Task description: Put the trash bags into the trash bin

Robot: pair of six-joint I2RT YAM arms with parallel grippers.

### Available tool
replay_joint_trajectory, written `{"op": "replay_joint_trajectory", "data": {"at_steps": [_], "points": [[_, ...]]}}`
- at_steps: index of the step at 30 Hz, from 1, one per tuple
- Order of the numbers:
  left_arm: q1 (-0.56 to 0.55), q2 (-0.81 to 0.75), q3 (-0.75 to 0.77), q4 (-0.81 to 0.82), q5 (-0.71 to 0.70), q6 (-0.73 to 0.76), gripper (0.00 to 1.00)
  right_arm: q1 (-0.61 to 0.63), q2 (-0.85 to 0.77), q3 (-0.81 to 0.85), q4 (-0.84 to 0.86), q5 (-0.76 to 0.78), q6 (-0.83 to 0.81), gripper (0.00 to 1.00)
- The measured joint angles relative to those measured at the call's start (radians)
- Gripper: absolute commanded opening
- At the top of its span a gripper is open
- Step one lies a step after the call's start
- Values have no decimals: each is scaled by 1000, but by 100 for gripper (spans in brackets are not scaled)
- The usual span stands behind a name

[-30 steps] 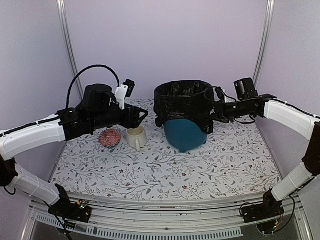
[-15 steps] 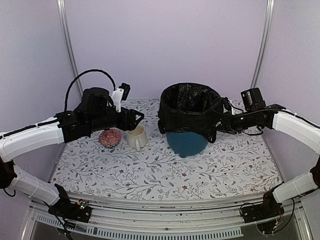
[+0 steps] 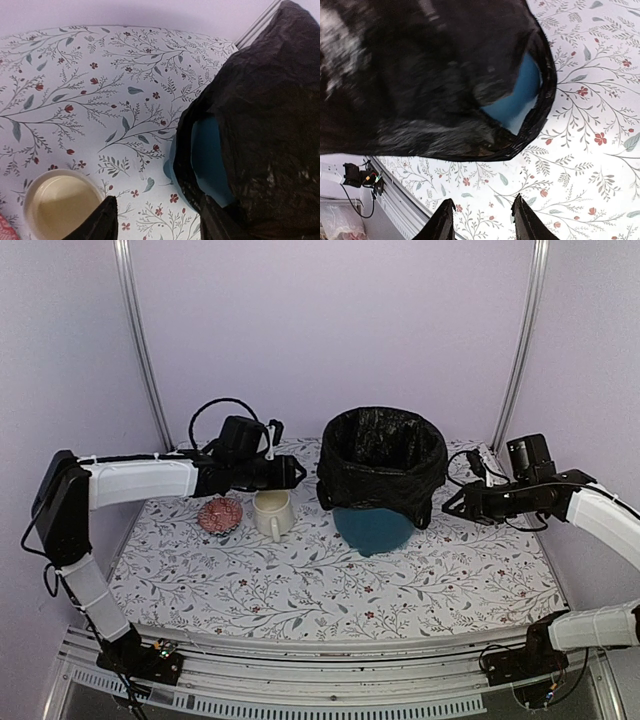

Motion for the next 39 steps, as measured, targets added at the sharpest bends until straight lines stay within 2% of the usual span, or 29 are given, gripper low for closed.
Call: {"op": "replay_joint_trajectory", "data": {"at_steps": [5,15,23,28,32,39], "points": [[14,137,75,38,71,-90,49,-50,128,-3,90,16,73,39],[-21,309,139,96,159,-174,44,-55,457,30,278,-23,169,39],[-64,347,112,100,158,-214,44,-62,599,76,315,-28,161,38],[-74,325,66,102,147,-222,47,-62,605,81,318,-39,152,38],[-64,225,26,86,119,-227,51,-85,572,82,282,-37,152,38],[6,-39,-111,178,102,-258,54,-191,337,113,180,-18,165,41]]}}
